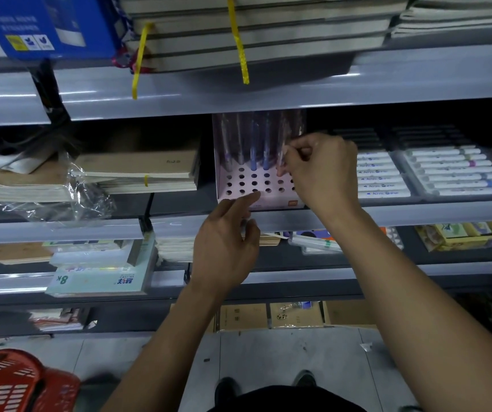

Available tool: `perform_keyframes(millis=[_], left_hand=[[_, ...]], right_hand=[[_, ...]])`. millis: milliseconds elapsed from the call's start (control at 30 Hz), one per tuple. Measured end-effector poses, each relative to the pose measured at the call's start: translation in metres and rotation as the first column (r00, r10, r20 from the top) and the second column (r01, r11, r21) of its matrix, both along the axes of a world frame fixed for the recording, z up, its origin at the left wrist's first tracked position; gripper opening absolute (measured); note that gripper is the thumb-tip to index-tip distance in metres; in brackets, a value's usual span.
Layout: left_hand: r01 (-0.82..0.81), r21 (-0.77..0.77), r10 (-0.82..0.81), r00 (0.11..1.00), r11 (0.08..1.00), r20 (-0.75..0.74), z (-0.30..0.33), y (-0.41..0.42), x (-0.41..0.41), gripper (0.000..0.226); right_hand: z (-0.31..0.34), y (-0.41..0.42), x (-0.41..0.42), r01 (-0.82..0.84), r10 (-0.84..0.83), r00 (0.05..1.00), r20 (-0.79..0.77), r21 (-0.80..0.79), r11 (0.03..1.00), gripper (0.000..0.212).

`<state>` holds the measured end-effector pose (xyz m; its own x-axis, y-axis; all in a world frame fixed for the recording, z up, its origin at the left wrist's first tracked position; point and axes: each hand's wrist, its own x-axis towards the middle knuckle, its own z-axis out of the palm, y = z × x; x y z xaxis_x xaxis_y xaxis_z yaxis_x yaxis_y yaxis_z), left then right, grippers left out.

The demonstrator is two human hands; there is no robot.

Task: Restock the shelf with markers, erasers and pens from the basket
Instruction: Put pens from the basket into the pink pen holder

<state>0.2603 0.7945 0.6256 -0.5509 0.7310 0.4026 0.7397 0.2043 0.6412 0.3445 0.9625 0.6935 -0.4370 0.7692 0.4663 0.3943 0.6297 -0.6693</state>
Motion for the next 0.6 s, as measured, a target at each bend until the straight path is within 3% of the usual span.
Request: perform_keyframes(millis=[300,600], left_hand=[[-0.059,0.063,0.059,0.998,0.996,0.001,-0.006,-0.011,0.001,0.031],[-0.252,-0.118,0.255,0.967,0.96,0.009,-0.024,-0.05,0.015,0.028]], right_hand=[[-0.028,-0.032,0.026,-0.06,0.064,0.996,-0.067,0.055,0.997,0.01],[-0.077,-0.075,0.036,-0.38,0.381,0.89,0.252,-0.054,0.923,0.005]])
